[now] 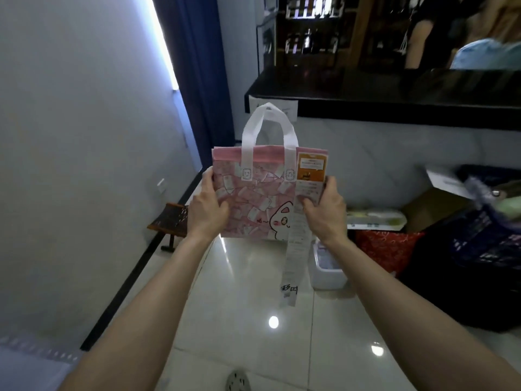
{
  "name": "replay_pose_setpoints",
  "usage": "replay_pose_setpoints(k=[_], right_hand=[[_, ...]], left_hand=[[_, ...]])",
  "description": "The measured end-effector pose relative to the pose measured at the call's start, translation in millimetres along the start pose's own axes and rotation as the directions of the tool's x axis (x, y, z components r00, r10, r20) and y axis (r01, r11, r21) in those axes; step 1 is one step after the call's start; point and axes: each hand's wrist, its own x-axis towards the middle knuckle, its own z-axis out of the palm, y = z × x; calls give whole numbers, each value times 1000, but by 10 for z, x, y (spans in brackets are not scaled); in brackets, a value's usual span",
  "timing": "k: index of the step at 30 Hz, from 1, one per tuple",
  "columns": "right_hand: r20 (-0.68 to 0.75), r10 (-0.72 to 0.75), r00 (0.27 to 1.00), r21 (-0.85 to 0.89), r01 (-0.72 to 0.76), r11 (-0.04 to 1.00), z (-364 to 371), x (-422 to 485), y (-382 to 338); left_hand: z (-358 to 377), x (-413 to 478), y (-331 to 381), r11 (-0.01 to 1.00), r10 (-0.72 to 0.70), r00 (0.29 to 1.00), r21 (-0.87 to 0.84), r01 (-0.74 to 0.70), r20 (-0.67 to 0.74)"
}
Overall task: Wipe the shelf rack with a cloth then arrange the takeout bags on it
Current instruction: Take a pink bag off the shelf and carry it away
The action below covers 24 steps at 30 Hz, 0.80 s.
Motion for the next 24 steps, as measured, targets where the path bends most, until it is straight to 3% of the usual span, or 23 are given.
replay_pose_setpoints(k=[4,9,16,24], right_hand=[[-80,-63,995,59,68,996,-28,738,-154],[-172,-227,959,-52,221,974,48,1791,-453],[-236,-310,921,-154,280,948,144,3140,-931],[-235,-363,902,-150,336,930,326,4471,-1019]], left_hand=[[244,903,93,986,139,990,-88,-141,-28],[451,2150,184,960,256,965,-105,-260,-50],[511,3671,407,917,380,925,-119,-381,-34],[804,4903,594,911,398,914,-78,-404,-82]])
